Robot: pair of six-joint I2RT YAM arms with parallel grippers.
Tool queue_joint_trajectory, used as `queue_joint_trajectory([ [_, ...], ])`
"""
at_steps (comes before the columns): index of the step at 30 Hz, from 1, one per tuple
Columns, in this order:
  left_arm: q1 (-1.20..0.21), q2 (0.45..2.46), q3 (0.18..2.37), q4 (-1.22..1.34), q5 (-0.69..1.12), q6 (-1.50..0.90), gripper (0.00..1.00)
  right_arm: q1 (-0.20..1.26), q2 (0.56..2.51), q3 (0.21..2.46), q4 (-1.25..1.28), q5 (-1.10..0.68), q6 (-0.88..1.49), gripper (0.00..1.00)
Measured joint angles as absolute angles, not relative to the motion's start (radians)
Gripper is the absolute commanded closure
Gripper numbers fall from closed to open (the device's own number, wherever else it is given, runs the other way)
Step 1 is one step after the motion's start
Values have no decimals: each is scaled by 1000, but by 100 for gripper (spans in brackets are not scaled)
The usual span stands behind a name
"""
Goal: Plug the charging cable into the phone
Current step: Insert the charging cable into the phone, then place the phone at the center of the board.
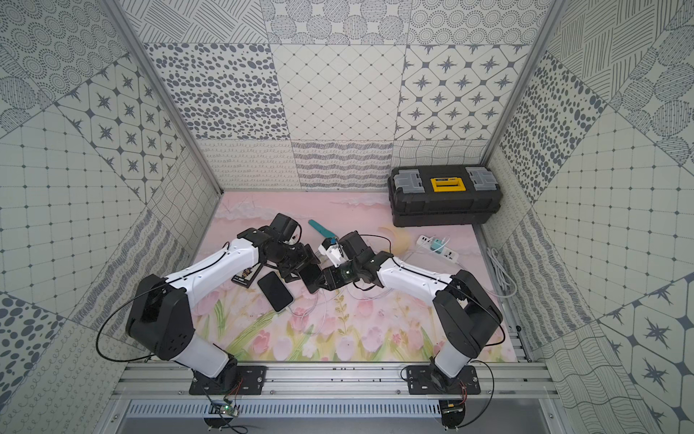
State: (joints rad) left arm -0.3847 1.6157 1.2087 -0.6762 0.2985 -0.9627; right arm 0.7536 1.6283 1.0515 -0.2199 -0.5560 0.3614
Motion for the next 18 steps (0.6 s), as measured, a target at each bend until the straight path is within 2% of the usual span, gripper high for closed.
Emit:
queue_joint_trajectory([
  [2, -381, 1632, 1221, -699, 307, -963, 100, 733, 1603, 1049, -199, -559, 357, 39],
  [5, -375, 1654, 1243, -721, 311, -963, 100, 707, 1554, 1025, -173, -566, 352, 35],
  [18, -319, 1905, 1434, -823, 260, -921, 99, 652, 1461, 914, -163, -572, 352, 34],
])
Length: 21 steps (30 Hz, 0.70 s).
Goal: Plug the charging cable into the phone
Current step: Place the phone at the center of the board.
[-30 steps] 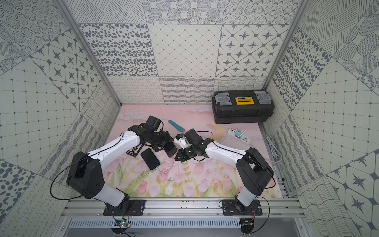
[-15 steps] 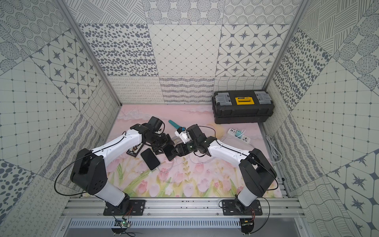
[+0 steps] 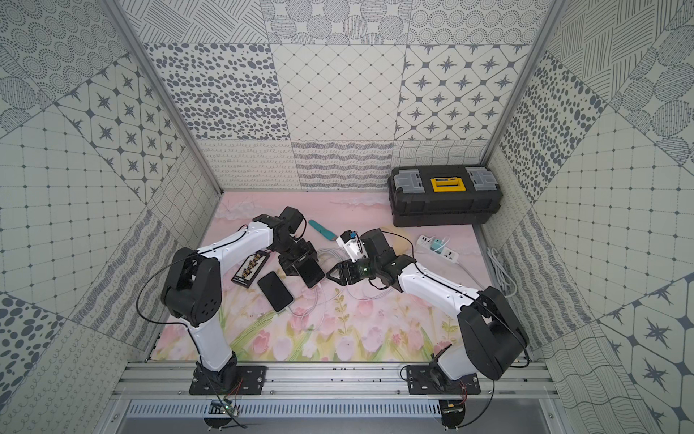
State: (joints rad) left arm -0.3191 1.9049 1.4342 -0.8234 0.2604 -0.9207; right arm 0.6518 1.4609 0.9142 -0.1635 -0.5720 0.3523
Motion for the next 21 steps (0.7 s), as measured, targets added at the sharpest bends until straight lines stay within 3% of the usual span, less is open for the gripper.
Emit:
queue_joint_trajectory([
  [4, -299, 1985, 1483, -848, 237, -898, 85, 650, 1461, 914, -162, -572, 352, 34],
  [8, -290, 2045, 1507, -862, 219, -883, 53, 650, 1461, 914, -162, -572, 352, 34],
  [17, -289, 2084, 1512, -878, 210, -853, 12, 643, 1461, 914, -162, -571, 359, 33],
  [18, -289, 2084, 1511, -878, 210, -850, 3, 643, 1461, 914, -162, -571, 360, 33],
  [21, -288, 2078, 1505, -876, 212, -846, 1, 643, 1461, 914, -164, -570, 360, 31],
])
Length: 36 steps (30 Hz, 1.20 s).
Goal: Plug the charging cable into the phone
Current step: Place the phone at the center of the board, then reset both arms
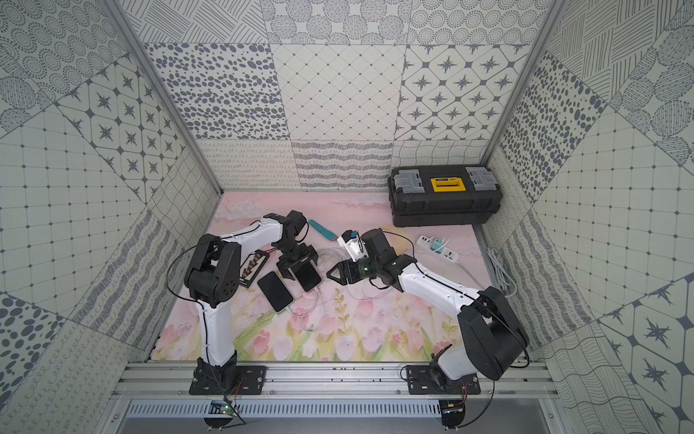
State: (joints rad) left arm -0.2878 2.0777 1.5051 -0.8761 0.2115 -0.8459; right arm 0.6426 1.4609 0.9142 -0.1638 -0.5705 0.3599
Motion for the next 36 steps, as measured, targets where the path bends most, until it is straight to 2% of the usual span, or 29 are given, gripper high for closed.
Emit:
queue_joint_trajectory([
  [8, -288, 2041, 1479, -877, 198, -836, 1, 638, 1454, 914, -174, -557, 363, 20],
  [10, -288, 2012, 1467, -876, 193, -832, 1, 636, 1446, 915, -178, -551, 368, 6],
  [11, -288, 1995, 1459, -875, 191, -828, 1, 633, 1443, 916, -181, -548, 371, 3],
  [17, -288, 1838, 1387, -862, 162, -807, 1, 591, 1425, 944, -191, -527, 364, 3],
  [22, -286, 1582, 1264, -800, 78, -765, 1, 500, 1363, 960, -193, -430, 362, 3],
  [26, -272, 1322, 1056, -648, -36, -693, 1, 407, 1275, 919, -152, -196, 326, 3],
  [30, -263, 1121, 743, -381, -189, -568, 1, 369, 1212, 733, 52, 62, 212, 3],
  [33, -255, 1094, 488, -93, -267, -442, 1, 353, 1255, 593, 175, 196, 113, 3],
  [36, -230, 1203, 329, 178, -319, -316, 2, 308, 1338, 521, 286, 260, 32, 3],
])
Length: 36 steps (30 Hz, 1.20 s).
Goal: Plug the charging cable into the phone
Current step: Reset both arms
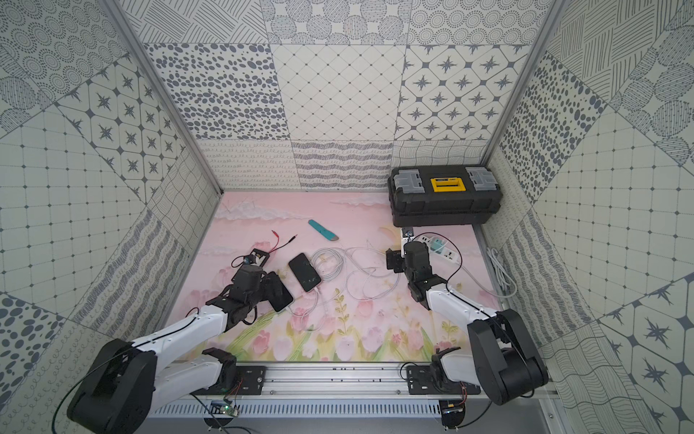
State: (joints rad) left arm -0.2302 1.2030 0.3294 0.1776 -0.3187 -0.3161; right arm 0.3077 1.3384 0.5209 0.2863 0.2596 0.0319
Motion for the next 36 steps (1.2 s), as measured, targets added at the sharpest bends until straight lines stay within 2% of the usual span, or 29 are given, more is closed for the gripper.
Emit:
queue_joint_trajectory([
  [2, -215, 1280, 302, 336, -327, -264, 2, 267, 1393, 492, 400, 278, -1, 3],
  [4, -181, 1372, 285, 511, -318, -224, 6, 211, 1452, 435, 565, 268, -18, 3],
  [6, -135, 1459, 274, 669, -290, -197, 5, 139, 1507, 372, 710, 236, -6, 3],
  [9, -91, 1523, 277, 782, -250, -166, 10, 42, 1566, 319, 829, 173, 33, 3],
  [11, -74, 1549, 289, 835, -222, -141, 2, 19, 1566, 332, 832, 130, 41, 3],
  [19, -51, 1572, 365, 871, -168, -107, 1, 19, 1566, 382, 876, 33, 46, 3],
  [36, -51, 1575, 384, 875, -139, -76, 1, 19, 1566, 382, 879, 15, 46, 3],
])
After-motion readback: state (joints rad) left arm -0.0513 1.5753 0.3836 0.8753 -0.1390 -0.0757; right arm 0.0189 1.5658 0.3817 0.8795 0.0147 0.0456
